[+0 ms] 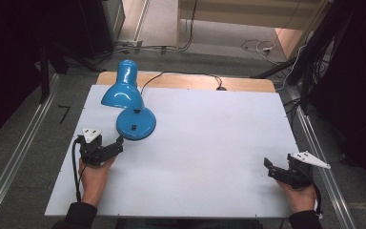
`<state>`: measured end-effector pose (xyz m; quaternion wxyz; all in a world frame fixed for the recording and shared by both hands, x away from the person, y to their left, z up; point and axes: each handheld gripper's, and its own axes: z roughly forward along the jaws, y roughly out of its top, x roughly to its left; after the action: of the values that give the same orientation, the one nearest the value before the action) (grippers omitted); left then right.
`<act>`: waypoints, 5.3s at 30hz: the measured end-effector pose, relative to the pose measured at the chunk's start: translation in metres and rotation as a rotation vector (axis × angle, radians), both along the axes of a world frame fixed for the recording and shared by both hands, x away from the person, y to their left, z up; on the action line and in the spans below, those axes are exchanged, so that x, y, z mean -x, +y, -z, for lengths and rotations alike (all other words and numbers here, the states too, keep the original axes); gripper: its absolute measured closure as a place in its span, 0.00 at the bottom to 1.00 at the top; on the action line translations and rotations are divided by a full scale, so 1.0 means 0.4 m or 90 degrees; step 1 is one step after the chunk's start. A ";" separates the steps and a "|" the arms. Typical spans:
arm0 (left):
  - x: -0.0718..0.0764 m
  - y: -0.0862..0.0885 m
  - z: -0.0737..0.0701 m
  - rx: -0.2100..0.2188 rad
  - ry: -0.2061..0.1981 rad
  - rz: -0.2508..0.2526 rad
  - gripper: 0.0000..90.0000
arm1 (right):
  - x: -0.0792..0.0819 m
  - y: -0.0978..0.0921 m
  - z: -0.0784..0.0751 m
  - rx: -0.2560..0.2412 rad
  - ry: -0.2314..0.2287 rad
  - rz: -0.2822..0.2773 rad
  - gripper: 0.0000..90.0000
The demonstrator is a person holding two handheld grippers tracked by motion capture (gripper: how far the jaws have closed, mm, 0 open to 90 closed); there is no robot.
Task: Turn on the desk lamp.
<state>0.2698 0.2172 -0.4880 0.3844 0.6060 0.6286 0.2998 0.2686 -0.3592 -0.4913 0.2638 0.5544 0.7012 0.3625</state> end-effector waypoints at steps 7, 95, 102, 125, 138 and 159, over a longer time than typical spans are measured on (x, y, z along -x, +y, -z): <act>-0.009 0.000 -0.001 0.005 -0.005 0.000 0.26 | -0.001 -0.001 0.000 0.003 -0.002 0.004 0.06; -0.153 -0.085 0.027 0.018 0.012 0.094 1.00 | -0.003 -0.006 0.001 -0.008 0.000 0.007 0.06; -0.153 -0.083 0.028 0.024 0.012 0.095 1.00 | -0.002 -0.004 0.000 -0.010 0.001 0.009 0.06; -0.152 -0.083 0.029 0.026 0.011 0.095 1.00 | -0.001 -0.005 -0.002 -0.013 0.001 0.007 0.06; -0.151 -0.084 0.031 0.023 0.019 0.101 1.00 | -0.001 -0.006 -0.002 -0.015 0.001 0.007 0.06; -0.150 -0.073 0.026 0.027 -0.003 0.079 1.00 | -0.004 -0.012 0.000 -0.019 0.001 0.012 0.06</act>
<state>0.3300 0.1880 -0.4983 0.4164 0.6348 0.5952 0.2633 0.2704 -0.3642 -0.4912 0.2586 0.5650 0.6906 0.3701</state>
